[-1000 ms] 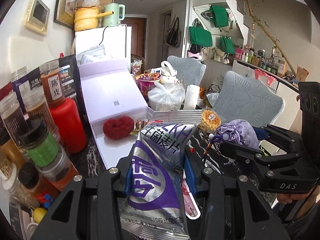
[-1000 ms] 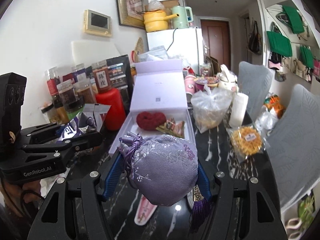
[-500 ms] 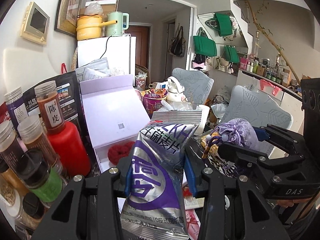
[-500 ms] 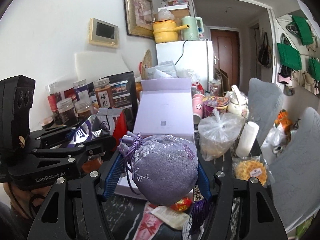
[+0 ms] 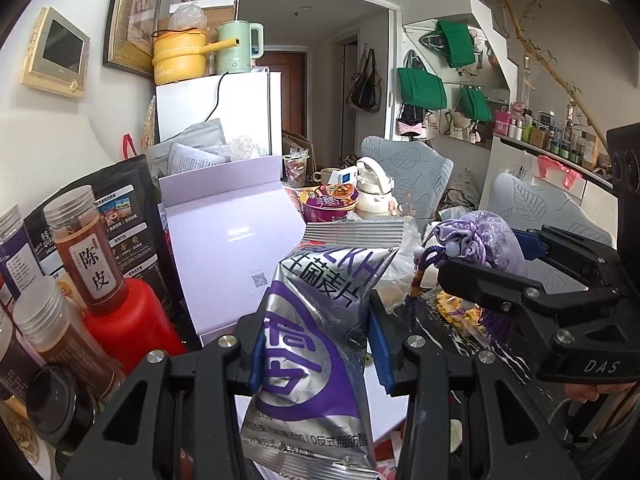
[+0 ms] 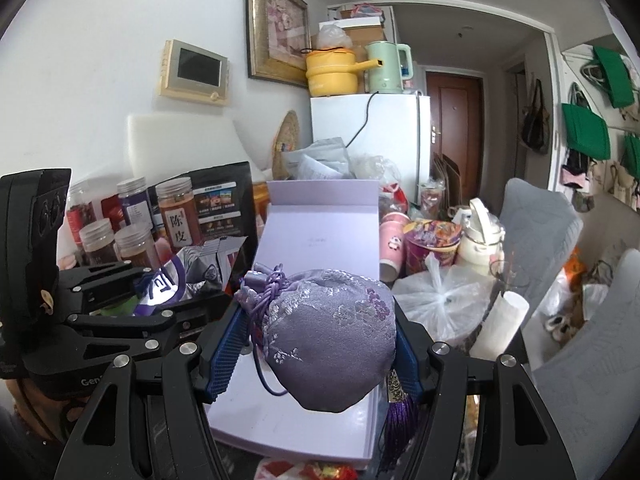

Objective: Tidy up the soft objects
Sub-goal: 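Carry the silver-purple bag and lilac pouch over the white box with both grippers, then lower the lilac pouch and snack bag into the box and open both grippers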

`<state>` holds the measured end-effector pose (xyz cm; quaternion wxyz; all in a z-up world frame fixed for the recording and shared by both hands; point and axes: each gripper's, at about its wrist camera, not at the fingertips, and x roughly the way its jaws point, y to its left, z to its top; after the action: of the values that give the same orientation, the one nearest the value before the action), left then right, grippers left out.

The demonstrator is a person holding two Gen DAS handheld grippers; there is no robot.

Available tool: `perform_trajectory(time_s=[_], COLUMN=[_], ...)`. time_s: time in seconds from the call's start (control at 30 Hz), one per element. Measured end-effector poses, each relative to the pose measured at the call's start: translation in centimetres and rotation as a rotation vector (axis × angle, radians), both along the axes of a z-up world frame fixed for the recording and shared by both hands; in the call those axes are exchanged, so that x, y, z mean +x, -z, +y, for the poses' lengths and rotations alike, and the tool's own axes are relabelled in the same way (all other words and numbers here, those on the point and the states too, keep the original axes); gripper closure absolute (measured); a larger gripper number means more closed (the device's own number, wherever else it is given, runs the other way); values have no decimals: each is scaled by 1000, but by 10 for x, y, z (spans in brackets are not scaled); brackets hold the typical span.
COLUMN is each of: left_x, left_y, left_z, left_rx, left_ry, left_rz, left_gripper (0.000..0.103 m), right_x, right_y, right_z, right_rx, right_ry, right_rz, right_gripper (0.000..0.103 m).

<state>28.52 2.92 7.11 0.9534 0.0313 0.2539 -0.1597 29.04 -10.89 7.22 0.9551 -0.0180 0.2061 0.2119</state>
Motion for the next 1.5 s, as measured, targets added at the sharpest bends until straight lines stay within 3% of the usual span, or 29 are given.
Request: perform_trajectory(time_s=[0.6,1.5], left_x=[61,72], left_y=[60,140], left_z=[6,6], left_rx=[48,114], left_ry=[-28,-23], left_rz=[151,390], left_gripper=[61,61], right_x=[65,72], right_y=[57,134], right_z=[9,22], right_rx=[-24,-123], right_ry=[-17,-27], right_rz=[127,319], right_gripper=[37,37])
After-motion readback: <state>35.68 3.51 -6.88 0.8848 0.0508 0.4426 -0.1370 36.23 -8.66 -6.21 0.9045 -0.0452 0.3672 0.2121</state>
